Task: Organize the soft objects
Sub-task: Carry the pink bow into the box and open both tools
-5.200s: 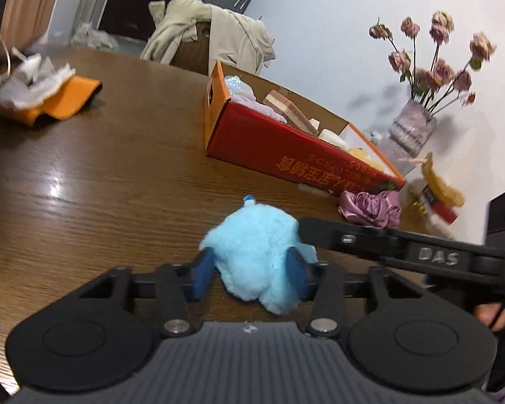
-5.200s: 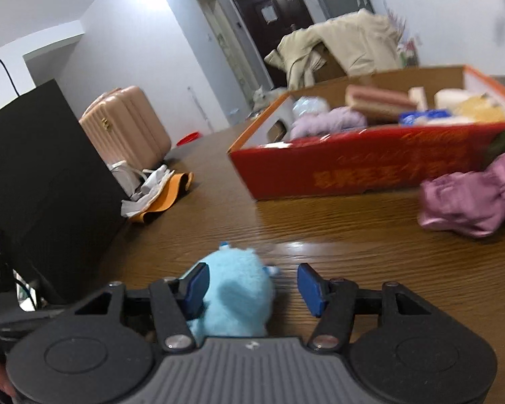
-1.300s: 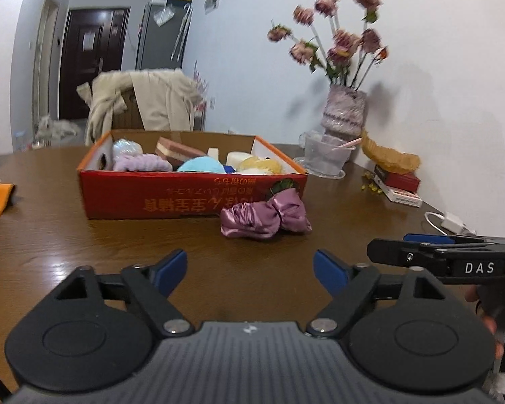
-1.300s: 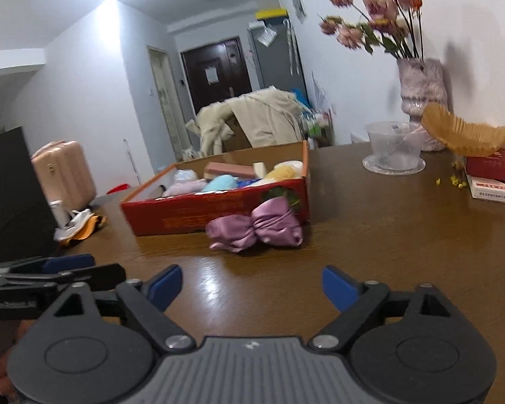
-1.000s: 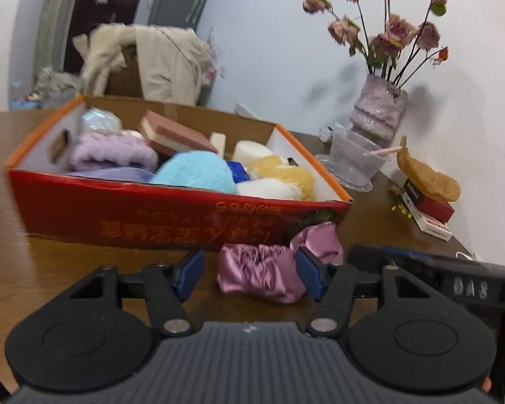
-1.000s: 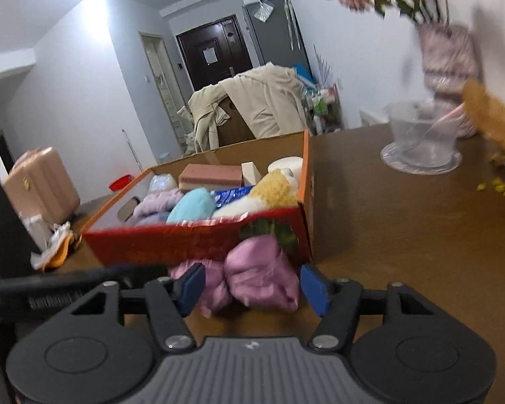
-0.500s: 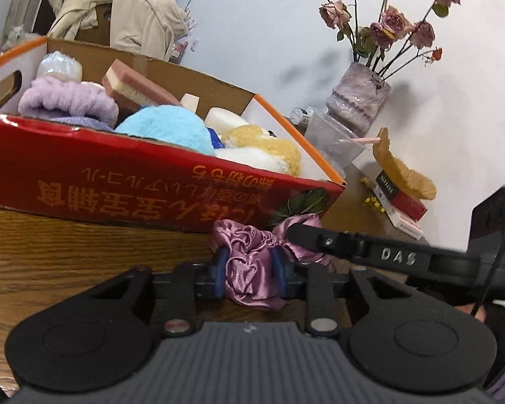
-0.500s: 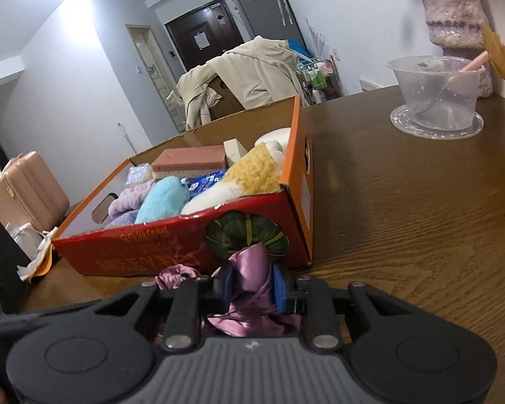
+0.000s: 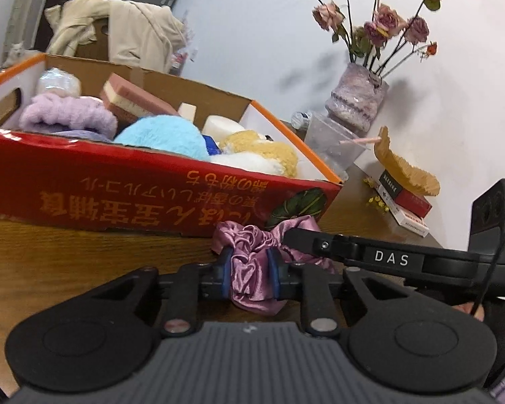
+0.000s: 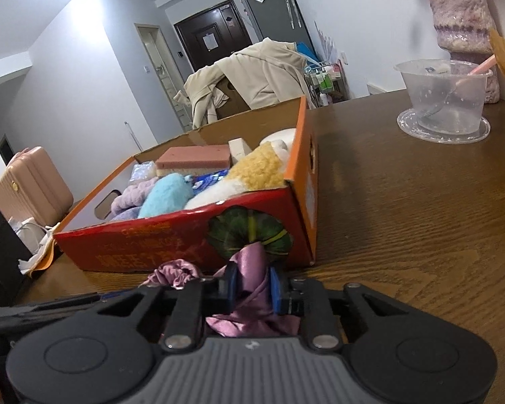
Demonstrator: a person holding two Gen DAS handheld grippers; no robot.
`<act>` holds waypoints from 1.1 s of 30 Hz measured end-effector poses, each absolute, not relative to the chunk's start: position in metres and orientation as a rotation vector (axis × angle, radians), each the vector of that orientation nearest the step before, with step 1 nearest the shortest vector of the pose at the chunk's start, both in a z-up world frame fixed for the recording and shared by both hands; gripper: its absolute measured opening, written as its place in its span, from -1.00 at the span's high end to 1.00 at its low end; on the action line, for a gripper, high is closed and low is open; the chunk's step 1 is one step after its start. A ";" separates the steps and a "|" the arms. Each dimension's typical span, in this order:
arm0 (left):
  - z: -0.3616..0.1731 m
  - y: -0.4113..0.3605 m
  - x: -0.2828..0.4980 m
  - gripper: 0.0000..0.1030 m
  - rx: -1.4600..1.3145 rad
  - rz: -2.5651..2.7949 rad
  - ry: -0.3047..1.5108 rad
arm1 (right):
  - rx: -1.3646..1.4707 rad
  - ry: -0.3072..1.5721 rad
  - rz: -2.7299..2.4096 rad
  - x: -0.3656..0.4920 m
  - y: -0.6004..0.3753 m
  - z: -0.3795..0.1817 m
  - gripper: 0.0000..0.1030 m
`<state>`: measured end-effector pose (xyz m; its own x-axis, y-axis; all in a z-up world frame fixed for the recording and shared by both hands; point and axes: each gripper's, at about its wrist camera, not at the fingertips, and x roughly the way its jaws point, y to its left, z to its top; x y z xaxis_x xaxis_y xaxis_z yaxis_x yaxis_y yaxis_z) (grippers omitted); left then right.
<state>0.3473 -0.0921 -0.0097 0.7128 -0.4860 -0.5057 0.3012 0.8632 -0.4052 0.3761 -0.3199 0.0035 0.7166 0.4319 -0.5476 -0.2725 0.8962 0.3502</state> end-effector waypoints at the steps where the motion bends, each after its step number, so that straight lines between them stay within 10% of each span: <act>1: -0.006 -0.091 0.338 0.62 -0.322 -0.452 0.645 | 0.224 0.656 0.390 0.367 -0.316 0.009 0.75; 17: 0.090 -0.065 0.193 0.62 -0.261 -0.520 0.407 | 0.198 0.389 0.433 0.207 -0.296 0.102 0.76; 33: 0.097 -0.041 0.457 0.61 -0.324 -0.417 0.517 | 0.174 0.479 0.439 0.496 -0.258 0.119 0.74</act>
